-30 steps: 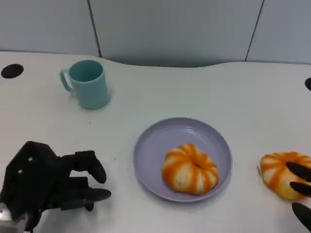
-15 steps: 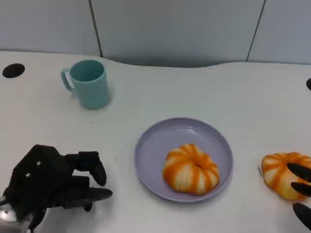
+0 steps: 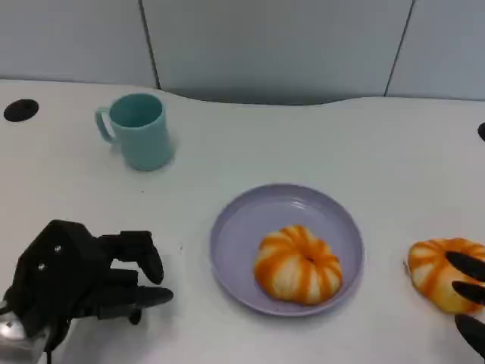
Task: Grasp the bread from the table and place it into the plate.
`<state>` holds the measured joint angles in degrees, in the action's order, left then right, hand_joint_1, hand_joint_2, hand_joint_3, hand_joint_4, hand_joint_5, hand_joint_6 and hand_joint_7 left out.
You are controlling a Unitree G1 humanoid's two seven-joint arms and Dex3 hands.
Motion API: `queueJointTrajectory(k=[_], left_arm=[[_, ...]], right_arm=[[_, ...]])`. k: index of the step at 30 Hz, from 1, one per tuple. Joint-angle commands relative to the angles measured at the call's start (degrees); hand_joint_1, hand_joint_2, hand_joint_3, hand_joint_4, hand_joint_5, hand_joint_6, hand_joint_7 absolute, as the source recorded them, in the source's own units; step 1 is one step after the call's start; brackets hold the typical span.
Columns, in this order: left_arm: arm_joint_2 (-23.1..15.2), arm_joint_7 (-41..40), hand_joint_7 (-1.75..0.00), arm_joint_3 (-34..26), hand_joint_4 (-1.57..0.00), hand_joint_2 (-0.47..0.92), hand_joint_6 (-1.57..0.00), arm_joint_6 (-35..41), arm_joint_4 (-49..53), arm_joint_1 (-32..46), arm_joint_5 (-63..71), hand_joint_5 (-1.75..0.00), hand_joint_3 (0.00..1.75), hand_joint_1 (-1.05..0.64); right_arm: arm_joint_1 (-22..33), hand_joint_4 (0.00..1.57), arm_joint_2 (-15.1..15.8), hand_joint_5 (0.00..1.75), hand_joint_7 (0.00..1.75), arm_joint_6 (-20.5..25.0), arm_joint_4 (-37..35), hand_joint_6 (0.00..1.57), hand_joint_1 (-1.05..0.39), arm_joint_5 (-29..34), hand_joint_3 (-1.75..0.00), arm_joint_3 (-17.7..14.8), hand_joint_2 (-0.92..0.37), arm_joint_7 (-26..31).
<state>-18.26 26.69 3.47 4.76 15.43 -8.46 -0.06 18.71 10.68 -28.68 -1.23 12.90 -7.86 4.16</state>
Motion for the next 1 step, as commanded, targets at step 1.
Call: queueJointTrajectory(k=[1], left_arm=[[-0.9, -0.5, -1.75, -0.7, -0.81, 0.87, -0.64, -1.3, 0.8, -0.1, 0.1, -1.75, 0.01, -0.26]], right_arm=[[0.1, 0.9, 0.3, 0.0, 0.0, -0.1, 0.0, 0.79, -0.38, -0.4, -0.34, -0.3, -0.92, 0.4]])
